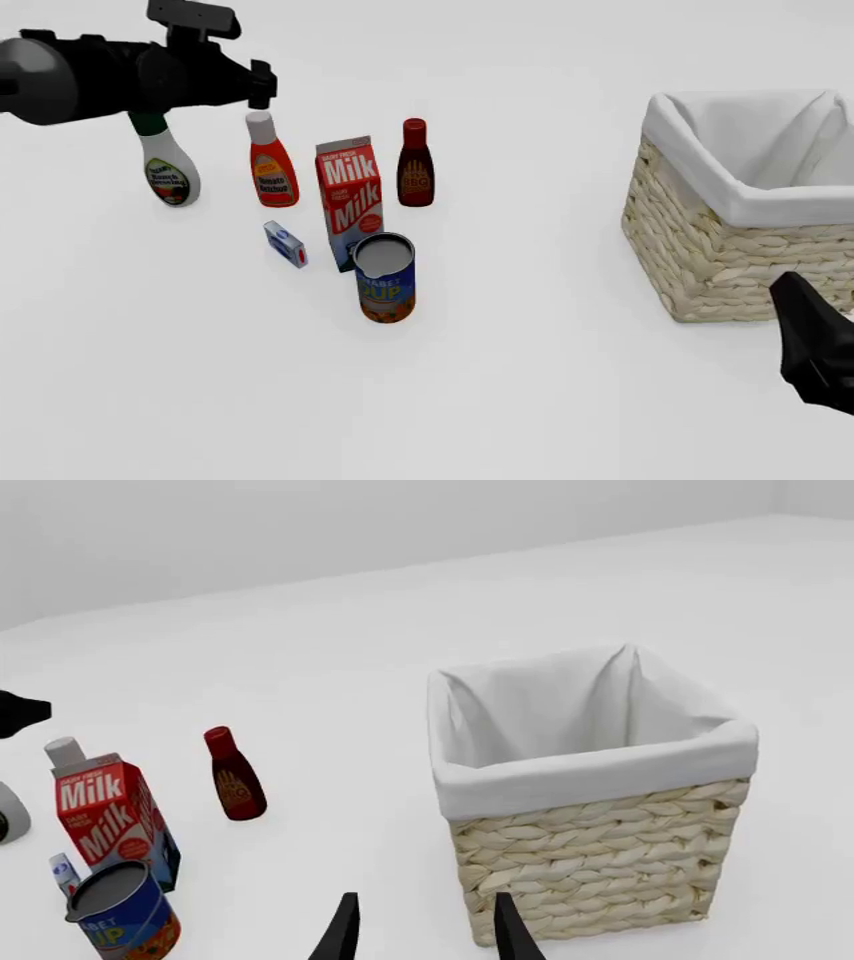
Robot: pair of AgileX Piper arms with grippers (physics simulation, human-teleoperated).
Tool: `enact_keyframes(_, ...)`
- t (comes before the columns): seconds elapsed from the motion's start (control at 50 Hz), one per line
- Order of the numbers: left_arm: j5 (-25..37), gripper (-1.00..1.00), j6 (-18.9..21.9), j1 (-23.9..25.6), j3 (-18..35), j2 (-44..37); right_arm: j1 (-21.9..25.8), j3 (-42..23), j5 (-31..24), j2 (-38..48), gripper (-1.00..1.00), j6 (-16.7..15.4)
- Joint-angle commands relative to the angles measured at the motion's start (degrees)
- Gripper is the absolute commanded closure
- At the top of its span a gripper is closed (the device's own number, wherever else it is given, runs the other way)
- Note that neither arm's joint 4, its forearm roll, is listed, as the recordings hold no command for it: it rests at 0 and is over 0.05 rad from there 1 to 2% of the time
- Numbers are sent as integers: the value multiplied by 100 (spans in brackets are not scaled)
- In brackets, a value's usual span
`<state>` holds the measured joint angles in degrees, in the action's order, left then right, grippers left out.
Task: Pick the ketchup and place it in the basket.
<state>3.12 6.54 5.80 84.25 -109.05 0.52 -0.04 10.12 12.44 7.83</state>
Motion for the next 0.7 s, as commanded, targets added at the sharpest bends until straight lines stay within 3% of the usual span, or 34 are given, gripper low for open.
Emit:
enact_keyframes(0.02, -48, -100, -40, 2, 72, -131, -6, 3, 108, 148, -100, 11)
enact_keyframes(0.7, -155, -100, -187, -54, 264, -492, 2, -1, 401, 570, -100, -36)
